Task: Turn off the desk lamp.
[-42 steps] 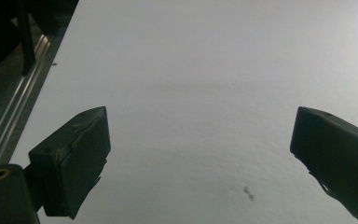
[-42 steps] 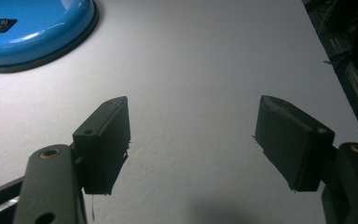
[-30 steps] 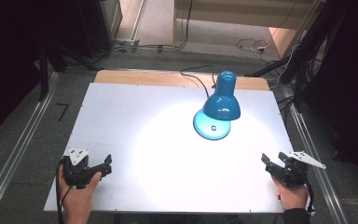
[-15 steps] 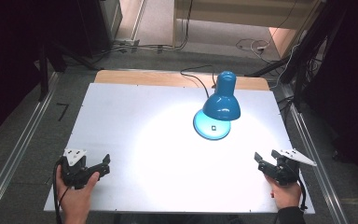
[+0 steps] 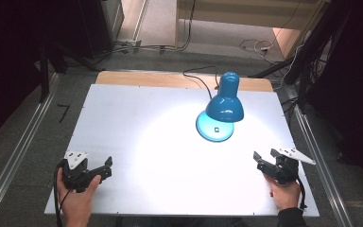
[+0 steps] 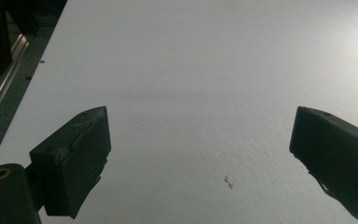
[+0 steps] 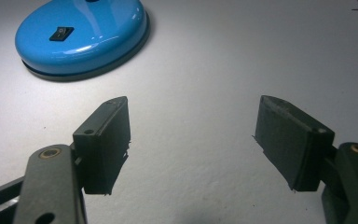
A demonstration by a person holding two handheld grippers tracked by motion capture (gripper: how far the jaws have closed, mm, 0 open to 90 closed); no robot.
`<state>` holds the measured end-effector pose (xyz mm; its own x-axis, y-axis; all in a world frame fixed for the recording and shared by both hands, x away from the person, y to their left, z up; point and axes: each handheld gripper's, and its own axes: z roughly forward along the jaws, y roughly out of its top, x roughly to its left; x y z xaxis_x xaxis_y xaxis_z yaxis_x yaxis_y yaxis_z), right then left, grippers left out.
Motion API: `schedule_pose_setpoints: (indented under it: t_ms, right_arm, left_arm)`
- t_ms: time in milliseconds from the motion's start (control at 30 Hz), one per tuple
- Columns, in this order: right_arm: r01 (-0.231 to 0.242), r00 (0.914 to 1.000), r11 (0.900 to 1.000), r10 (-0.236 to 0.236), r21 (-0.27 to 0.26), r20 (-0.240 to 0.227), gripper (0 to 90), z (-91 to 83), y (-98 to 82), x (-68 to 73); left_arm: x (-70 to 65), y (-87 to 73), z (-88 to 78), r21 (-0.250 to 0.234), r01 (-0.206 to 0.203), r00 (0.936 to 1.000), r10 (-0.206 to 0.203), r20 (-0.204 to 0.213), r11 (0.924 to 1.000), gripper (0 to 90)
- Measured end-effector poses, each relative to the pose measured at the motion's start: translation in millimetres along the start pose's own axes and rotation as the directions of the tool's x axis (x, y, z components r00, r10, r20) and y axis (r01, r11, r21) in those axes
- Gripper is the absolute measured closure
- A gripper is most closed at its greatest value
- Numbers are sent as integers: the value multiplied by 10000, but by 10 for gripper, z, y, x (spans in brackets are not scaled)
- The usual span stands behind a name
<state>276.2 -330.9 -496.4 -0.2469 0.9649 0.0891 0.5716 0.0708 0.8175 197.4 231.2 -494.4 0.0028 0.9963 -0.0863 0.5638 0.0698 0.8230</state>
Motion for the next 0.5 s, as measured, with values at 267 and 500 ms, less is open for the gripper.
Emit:
schedule_pose_setpoints:
  t_ms: [267,500]
  right_arm:
    - [219,9997,9997,-218,87,-132,250,62,27,84]
    - [388,9991,9992,-386,109,-196,249,98,52,147]
  left_arm:
    - [3,-5,6,71,40,10000,-40,72,10000,58]
    - [7,-12,7,96,14,9999,-15,136,10000,58]
